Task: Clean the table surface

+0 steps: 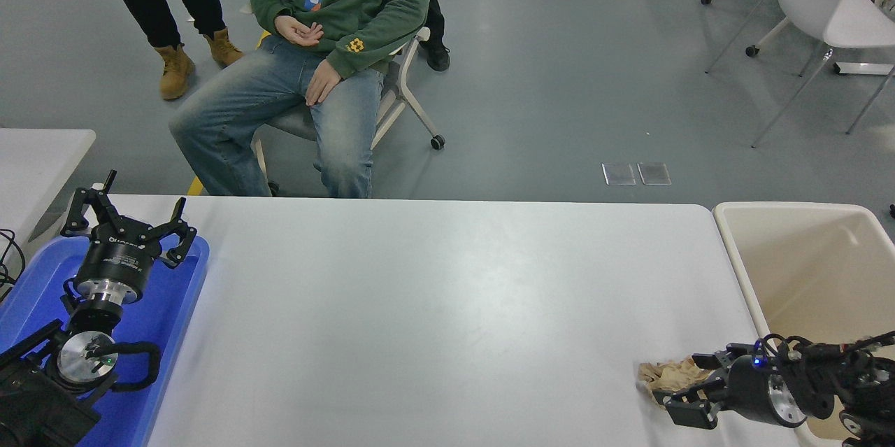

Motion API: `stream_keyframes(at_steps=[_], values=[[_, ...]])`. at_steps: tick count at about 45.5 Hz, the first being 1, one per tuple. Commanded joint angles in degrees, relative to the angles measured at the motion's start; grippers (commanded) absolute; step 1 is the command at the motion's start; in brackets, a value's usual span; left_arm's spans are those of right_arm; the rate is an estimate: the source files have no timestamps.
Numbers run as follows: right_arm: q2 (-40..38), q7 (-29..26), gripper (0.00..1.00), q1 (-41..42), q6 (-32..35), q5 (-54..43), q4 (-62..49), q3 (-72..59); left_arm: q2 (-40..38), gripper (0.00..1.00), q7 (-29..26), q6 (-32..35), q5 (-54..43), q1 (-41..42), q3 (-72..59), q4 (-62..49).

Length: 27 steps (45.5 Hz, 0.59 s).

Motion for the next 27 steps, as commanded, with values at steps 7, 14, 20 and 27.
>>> stream_keyframes(at_steps=[7,14,20,27], values=[[1.1,0.1,0.86,0.1,-0.4,-2.0,-2.6,-0.2,0.0,1.00,0.0,0.0,0.0,0.0,0.0,0.0],[1.1,0.1,0.74,0.2,-0.4,-2.1,-2.5,-0.2,0.0,1.00,0.0,0.0,0.0,0.0,0.0,0.0],[1.1,0.1,0.52,0.2,-0.4,-2.1,-2.5,-0.2,0.0,1.00,0.0,0.0,0.0,0.0,0.0,0.0],[0.9,0.1,0.33,0.3,-0.4,-1.7,-2.3,0.1,0.0,1.00,0.0,0.0,0.0,0.0,0.0,0.0]])
